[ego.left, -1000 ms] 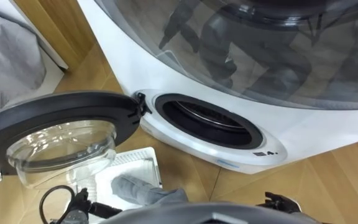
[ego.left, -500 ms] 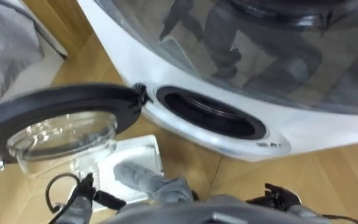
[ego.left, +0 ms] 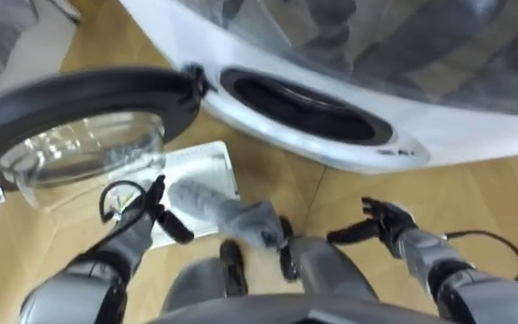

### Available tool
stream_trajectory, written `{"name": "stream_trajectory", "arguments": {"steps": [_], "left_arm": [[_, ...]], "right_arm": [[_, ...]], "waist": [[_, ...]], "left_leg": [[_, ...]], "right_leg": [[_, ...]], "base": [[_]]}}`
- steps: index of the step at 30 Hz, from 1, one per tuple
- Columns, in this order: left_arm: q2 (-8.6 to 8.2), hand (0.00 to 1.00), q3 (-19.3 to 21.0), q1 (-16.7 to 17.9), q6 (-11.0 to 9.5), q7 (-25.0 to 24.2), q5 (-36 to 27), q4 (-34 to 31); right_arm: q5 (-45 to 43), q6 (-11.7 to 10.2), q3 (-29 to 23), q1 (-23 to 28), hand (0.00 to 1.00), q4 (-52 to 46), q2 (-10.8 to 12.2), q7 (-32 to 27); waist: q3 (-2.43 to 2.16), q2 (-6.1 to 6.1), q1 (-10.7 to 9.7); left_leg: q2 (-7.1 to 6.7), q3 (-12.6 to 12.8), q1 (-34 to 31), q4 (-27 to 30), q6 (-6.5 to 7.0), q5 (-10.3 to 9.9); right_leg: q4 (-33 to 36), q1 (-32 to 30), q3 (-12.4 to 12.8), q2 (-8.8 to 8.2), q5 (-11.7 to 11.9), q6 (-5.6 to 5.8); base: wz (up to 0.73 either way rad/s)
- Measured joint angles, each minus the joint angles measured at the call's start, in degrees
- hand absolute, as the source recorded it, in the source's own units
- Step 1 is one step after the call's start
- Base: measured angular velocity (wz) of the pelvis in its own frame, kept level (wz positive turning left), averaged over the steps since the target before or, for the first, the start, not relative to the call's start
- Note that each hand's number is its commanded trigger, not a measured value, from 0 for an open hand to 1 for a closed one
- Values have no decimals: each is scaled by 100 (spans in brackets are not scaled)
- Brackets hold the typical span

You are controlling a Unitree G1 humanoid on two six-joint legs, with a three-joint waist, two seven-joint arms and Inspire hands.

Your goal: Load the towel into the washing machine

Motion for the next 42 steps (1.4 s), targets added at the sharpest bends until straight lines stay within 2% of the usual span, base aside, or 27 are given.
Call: {"name": "stream_trajectory", "arguments": {"steps": [7,10,14,15,18,22,26,28,31,37,39,40,41,42], "left_arm": [[12,0,-737,-356,-113,133,16,-14],[-9,0,-809,-477,-180,152,284,-13],[-9,0,-809,-666,-185,228,519,-53],[-14,0,-826,-739,-191,230,518,-57],[-7,0,-1061,-877,-191,231,619,-56],[-4,0,-1279,-1086,-184,232,774,-56],[64,0,-1428,-1199,-170,244,987,-51],[121,0,-1545,-1362,-171,254,1195,-45],[124,0,-1688,-1570,-186,370,1290,-18],[195,0,-1824,-1632,-245,478,1383,-19],[227,0,-1968,-1641,-248,543,1385,-9],[225,2,-1987,-1647,-250,575,1385,-5],[221,42,-2033,-1686,-268,615,1385,-1],[223,63,-2071,-1728,-278,632,1382,-4]], "right_arm": [[456,-69,124,-156,0,-406,-18,-29],[825,-127,211,-186,0,-579,5,-22],[1330,-265,295,-234,0,-631,37,-20],[1522,-322,350,-260,0,-630,35,-12],[1669,-373,392,-381,0,-631,38,52],[1801,-421,458,-514,0,-643,29,32],[1814,-419,648,-520,0,-646,14,49],[1889,-435,712,-575,0,-660,9,103],[1990,-496,756,-606,0,-680,11,110],[2173,-623,793,-621,0,-761,15,170],[2467,-625,869,-648,0,-748,8,188],[2533,-631,869,-657,0,-747,5,190],[2660,-655,869,-675,0,-741,-8,186],[2815,-671,869,-681,0,-754,-20,184]], "waist": [[101,42,-284],[126,14,-310],[135,-6,-422],[138,-9,-433],[140,-14,-534],[140,-14,-626],[141,-11,-671],[141,-11,-739],[148,-20,-784],[160,-34,-965],[182,-64,-1047],[182,-64,-1052],[190,-68,-1059],[193,-71,-1062]], "left_leg": [[24,0,-1079,842,63,-82],[197,129,-1612,1371,86,-226],[248,133,-2186,1930,98,-376],[308,152,-2378,2101,109,-421],[398,159,-2795,2493,133,-520],[517,126,-3417,3122,181,-707],[616,156,-3792,3490,211,-912],[645,173,-4066,3698,279,-983],[748,244,-4307,3960,299,-1083],[900,297,-4558,4194,246,-1207],[965,292,-4607,4239,230,-1270],[1007,305,-4625,4251,220,-1286],[1041,306,-4681,4263,204,-1301],[1083,310,-4734,4274,194,-1308]], "right_leg": [[639,-1023,58,-4,-14,49],[1026,-1536,50,58,-29,28],[1544,-2103,-42,52,-168,8],[1668,-2283,-75,64,-186,14],[1993,-2680,-140,75,-273,54],[2508,-3263,-235,106,-352,32],[2866,-3652,-247,152,-439,24],[3055,-3940,-250,158,-449,33],[3319,-4214,-259,166,-470,14],[3557,-4487,-325,181,-584,-60],[3597,-4526,-378,183,-637,-94],[3594,-4543,-394,193,-640,-101],[3599,-4578,-421,194,-651,-117],[3601,-4613,-450,193,-665,-134]], "base": [[0],[-10],[8],[8],[6],[3],[-7],[-3],[0],[2],[7],[0],[0],[7]]}}
